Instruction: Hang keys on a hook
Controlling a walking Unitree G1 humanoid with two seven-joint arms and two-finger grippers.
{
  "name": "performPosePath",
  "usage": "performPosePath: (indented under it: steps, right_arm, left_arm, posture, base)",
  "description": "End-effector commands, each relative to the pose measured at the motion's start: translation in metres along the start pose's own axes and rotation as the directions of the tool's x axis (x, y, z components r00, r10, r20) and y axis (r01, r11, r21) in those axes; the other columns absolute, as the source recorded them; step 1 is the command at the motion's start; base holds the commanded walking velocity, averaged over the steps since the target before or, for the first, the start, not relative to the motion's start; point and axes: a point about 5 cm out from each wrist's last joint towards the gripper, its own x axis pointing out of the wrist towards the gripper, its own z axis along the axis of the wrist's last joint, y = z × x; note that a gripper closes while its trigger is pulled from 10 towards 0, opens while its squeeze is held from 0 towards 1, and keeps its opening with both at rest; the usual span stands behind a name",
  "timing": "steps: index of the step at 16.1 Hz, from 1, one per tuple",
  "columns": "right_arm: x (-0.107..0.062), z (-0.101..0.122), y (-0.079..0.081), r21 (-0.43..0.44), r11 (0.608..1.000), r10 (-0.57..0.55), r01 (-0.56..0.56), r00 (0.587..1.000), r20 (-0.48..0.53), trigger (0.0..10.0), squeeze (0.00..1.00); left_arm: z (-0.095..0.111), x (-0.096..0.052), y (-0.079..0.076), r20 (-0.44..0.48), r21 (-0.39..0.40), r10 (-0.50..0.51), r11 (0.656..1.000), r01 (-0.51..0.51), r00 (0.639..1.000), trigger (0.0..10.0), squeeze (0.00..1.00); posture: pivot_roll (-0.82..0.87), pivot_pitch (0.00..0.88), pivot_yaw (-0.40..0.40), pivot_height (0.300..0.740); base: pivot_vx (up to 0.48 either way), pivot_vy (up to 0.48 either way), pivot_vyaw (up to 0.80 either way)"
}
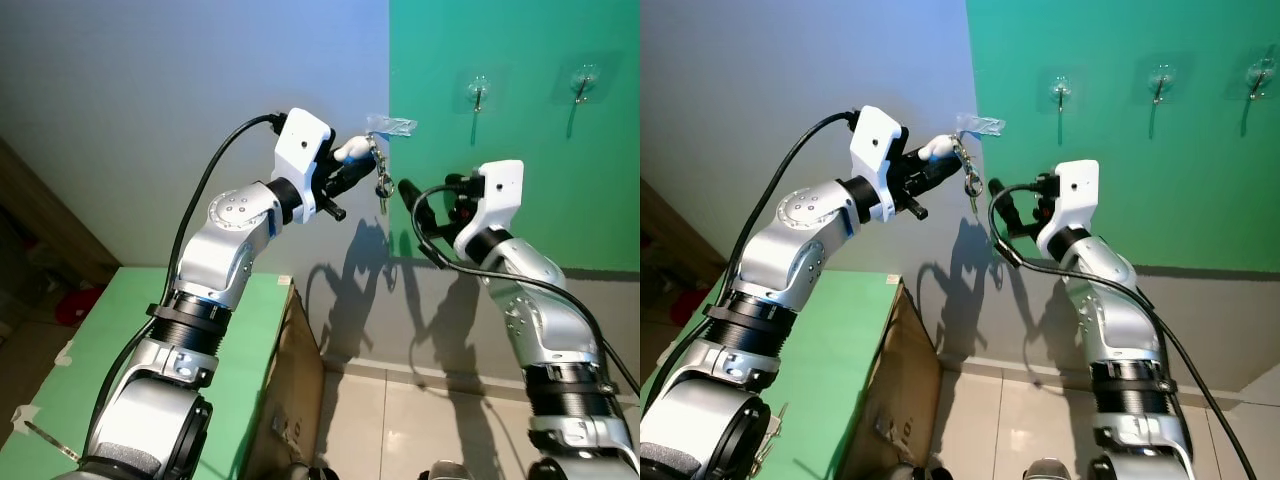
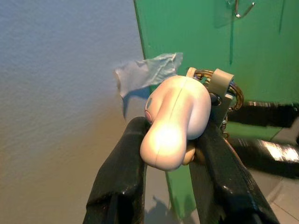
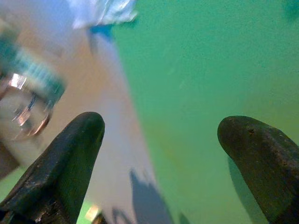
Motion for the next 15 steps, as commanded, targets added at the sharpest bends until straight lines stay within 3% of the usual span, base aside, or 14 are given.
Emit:
performPosePath:
  steps: [1, 3, 10, 12, 15]
  right_arm:
    - [-0.001, 0.002, 0.01, 0.008, 0.997, 0.079, -0.079, 0.997, -0.007, 10.0, 0.0]
    - [-0.006, 0.004, 0.008, -0.015, 0.994, 0.112, -0.112, 0.993, -0.024, 10.0, 0.0]
    - [-0.027, 0.019, -0.003, -0.079, 0.957, 0.27, -0.278, 0.958, -0.099, 10.0, 0.0]
    - [-0.035, 0.024, 0.002, -0.073, 0.916, 0.384, -0.395, 0.914, -0.131, 10.0, 0.0]
    - [-0.038, 0.025, 0.006, -0.07, 0.892, 0.43, -0.446, 0.887, -0.166, 10.0, 0.0]
  left_arm:
    - [0.01, 0.001, 0.003, 0.017, 0.048, -0.012, 0.999, 0.011, 1.0, 0.0, 0.0]
    - [0.007, -0.004, 0.003, 0.012, 0.051, -0.031, 0.998, 0.03, 0.999, 0.0, 0.0]
    - [0.01, -0.057, 0.027, 0.006, 0.054, -0.128, 0.99, 0.128, 0.992, 0.0, 0.0]
    - [0.01, -0.06, 0.019, -0.002, 0.057, -0.203, 0.977, 0.203, 0.979, 0.0, 0.0]
    - [0.007, -0.06, 0.005, -0.015, 0.057, -0.289, 0.955, 0.29, 0.957, 0.0, 0.0]
  posture:
    - [-0.25, 0.031, 0.187, 0.74]
    - [-0.25, 0.031, 0.189, 0.74]
    - [-0.24, 0.032, 0.189, 0.74]
    - [-0.24, 0.027, 0.185, 0.74]
    - [-0.24, 0.025, 0.185, 0.74]
  base:
    - [0.0, 0.0, 0.0]
    - [0.0, 0.0, 0.0]
    - [0.0, 0.0, 0.0]
    - [0.0, 0.0, 0.0]
    - [0.0, 0.0, 0.0]
